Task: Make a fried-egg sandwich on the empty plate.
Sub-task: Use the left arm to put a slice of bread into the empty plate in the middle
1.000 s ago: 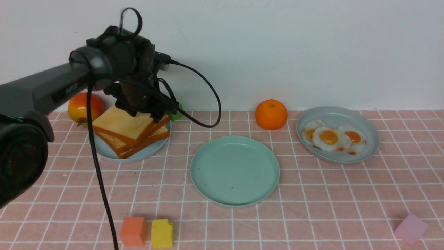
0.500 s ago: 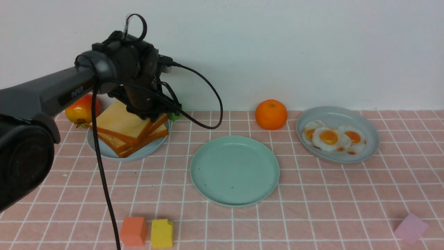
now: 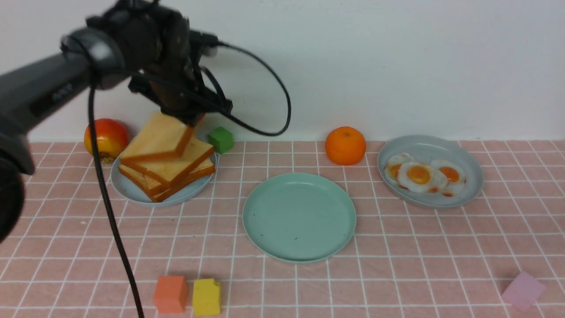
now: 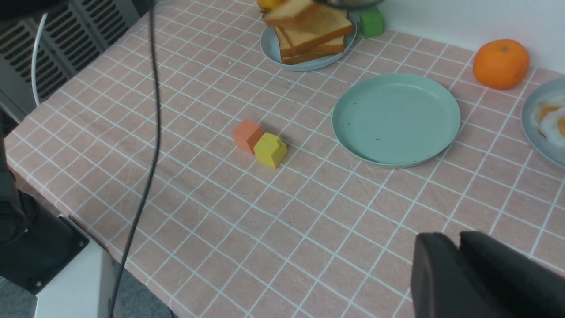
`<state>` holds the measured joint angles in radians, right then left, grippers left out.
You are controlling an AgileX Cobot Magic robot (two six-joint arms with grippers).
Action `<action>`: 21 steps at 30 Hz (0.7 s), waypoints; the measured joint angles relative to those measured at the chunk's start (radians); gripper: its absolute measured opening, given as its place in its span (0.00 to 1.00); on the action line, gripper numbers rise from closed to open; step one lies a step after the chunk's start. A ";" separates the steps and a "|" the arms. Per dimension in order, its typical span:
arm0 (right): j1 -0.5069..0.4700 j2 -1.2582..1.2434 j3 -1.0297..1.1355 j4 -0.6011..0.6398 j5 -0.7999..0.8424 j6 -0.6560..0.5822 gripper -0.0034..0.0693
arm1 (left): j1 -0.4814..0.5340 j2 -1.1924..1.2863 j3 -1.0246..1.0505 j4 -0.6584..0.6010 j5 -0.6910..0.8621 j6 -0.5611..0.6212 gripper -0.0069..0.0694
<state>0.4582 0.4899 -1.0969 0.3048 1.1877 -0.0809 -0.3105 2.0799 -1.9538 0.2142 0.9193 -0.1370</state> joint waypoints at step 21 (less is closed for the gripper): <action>0.000 0.000 0.000 -0.004 0.082 0.000 0.20 | -0.470 0.039 0.089 0.053 -0.027 0.086 0.08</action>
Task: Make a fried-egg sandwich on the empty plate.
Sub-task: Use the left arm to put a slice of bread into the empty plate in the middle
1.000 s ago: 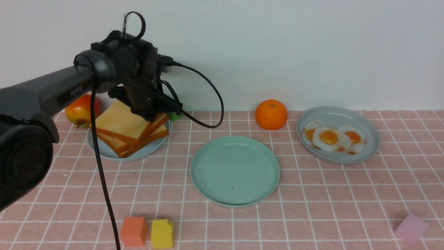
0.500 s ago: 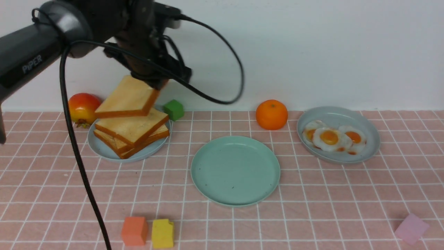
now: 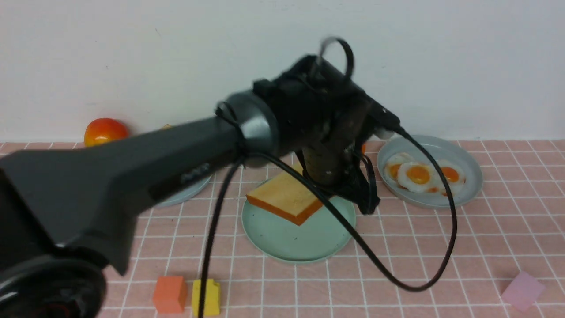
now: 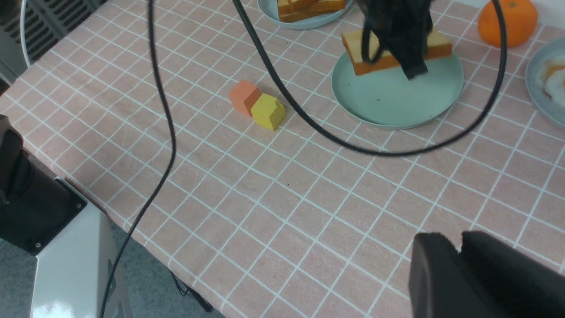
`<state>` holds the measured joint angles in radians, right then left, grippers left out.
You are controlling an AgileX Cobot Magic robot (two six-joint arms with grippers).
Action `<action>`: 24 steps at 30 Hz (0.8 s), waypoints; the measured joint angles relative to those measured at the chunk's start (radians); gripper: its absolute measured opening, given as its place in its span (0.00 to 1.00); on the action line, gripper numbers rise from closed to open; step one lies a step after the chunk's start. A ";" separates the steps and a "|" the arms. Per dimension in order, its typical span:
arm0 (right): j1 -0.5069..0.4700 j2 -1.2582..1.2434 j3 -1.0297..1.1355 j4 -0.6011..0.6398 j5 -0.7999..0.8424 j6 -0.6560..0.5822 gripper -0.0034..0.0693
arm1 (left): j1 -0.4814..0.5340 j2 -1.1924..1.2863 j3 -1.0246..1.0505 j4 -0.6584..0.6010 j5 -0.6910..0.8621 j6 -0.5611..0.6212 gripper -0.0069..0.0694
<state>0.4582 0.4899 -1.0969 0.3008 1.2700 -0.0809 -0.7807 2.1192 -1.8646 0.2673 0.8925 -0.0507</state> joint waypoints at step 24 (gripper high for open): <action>0.000 0.000 0.000 0.037 0.000 0.004 0.22 | 0.000 0.105 0.001 0.058 -0.064 -0.076 0.33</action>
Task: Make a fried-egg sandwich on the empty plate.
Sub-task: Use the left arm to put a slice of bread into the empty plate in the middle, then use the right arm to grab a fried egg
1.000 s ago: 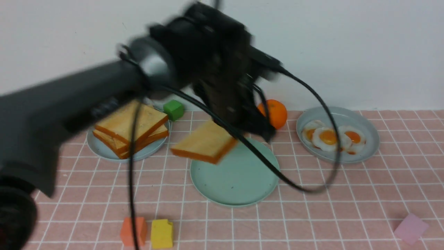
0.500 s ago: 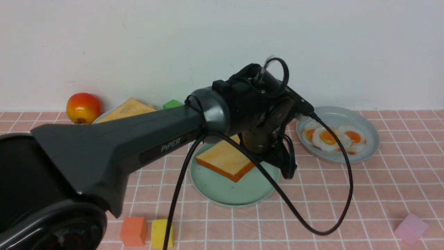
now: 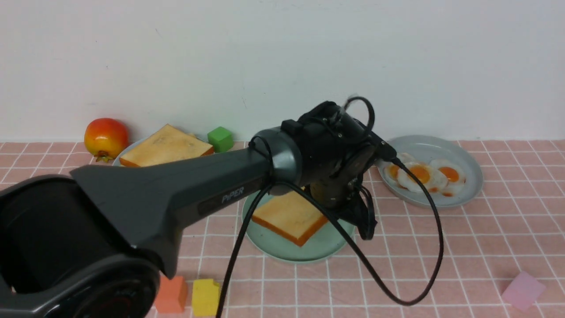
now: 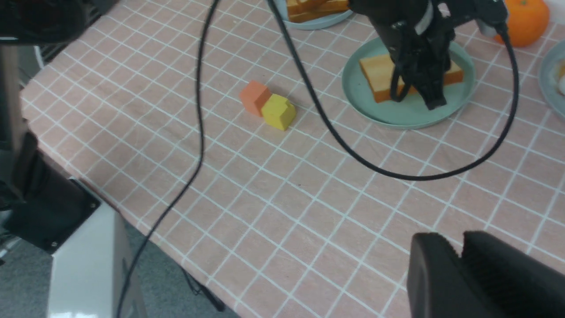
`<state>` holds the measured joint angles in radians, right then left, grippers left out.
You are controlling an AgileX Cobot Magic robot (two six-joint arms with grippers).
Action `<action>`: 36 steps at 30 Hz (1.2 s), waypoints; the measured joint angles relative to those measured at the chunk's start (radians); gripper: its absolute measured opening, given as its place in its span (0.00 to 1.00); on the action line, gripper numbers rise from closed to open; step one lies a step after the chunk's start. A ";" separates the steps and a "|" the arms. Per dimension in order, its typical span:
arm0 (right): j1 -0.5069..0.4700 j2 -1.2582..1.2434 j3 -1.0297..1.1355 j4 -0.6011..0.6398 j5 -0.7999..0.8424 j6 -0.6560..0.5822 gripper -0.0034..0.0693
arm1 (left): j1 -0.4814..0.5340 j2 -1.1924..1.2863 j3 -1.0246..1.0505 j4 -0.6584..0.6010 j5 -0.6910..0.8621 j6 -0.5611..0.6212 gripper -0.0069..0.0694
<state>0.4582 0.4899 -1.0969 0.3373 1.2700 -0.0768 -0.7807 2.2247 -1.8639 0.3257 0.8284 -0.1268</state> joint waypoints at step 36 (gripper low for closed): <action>-0.021 0.833 -0.012 -0.355 -0.256 -0.129 0.24 | -0.122 -1.598 0.987 -0.304 -0.150 -0.151 0.07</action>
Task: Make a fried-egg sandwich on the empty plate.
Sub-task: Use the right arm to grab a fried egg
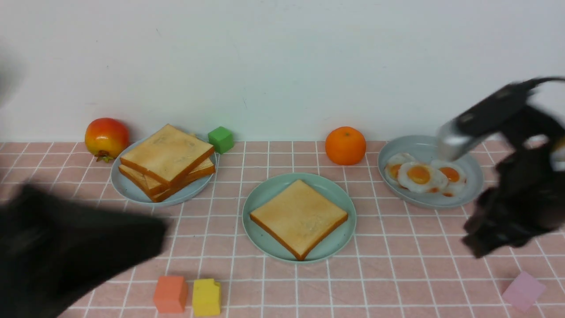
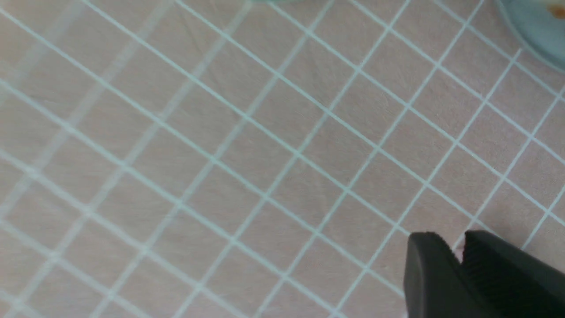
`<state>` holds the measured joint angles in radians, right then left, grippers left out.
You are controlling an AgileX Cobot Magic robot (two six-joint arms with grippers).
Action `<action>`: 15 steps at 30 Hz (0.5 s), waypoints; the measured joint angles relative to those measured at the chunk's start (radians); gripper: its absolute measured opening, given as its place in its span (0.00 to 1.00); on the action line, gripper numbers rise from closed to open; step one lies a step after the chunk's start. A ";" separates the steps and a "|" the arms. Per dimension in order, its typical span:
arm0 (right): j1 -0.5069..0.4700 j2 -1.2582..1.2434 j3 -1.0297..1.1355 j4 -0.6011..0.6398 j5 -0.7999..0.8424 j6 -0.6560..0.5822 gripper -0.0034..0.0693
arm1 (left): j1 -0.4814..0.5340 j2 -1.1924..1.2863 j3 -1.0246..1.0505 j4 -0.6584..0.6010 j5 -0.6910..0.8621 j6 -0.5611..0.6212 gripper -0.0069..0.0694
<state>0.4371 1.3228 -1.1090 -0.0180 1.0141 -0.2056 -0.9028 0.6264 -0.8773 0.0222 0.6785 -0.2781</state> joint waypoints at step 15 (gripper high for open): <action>-0.259 0.562 -0.409 0.053 -0.100 -0.304 0.35 | 0.000 -0.258 0.101 0.026 -0.079 -0.084 0.07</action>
<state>0.1782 1.8847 -1.5183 0.0348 0.9136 -0.5098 -0.9028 0.3687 -0.7764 0.0486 0.5992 -0.3622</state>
